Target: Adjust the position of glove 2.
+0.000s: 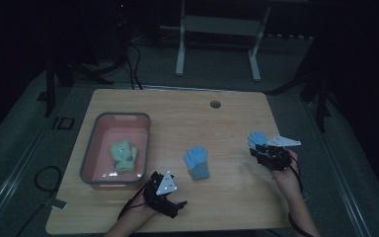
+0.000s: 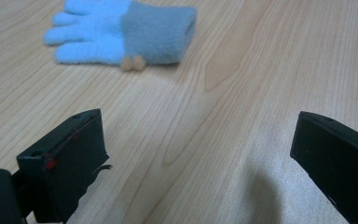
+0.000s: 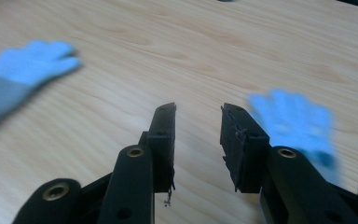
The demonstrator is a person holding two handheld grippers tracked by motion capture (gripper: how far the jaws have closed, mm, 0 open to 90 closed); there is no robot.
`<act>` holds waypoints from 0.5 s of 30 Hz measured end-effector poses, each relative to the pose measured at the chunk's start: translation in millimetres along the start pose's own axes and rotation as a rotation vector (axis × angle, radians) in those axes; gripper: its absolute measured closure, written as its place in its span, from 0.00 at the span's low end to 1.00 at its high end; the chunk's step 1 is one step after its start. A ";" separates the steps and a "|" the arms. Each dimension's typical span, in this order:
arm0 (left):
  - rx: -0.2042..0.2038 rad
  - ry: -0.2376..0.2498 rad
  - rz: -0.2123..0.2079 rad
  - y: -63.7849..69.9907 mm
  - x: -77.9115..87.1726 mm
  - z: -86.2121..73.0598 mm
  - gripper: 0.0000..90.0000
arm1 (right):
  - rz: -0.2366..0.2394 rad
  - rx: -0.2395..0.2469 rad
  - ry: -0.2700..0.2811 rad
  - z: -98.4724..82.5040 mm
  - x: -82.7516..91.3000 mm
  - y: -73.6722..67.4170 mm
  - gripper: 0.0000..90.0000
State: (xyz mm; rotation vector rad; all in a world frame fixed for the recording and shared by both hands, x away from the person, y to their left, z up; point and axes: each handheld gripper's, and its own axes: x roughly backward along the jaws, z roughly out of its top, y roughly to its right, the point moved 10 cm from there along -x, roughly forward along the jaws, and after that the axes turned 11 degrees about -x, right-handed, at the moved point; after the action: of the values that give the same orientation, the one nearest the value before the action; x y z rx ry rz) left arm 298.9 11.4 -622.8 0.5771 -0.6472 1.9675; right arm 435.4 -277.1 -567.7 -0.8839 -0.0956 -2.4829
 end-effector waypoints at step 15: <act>0.000 -0.016 0.010 -0.9 -0.9 -1.7 0.04 | -0.039 -0.044 -0.052 -5.7 -13.3 68.3 0.65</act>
State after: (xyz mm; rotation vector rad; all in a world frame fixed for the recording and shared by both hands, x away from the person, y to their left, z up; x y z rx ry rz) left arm 299.9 12.3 -624.5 0.5914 -0.6617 1.9738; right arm 473.5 -332.2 -586.9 -0.9742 -0.0761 -2.5069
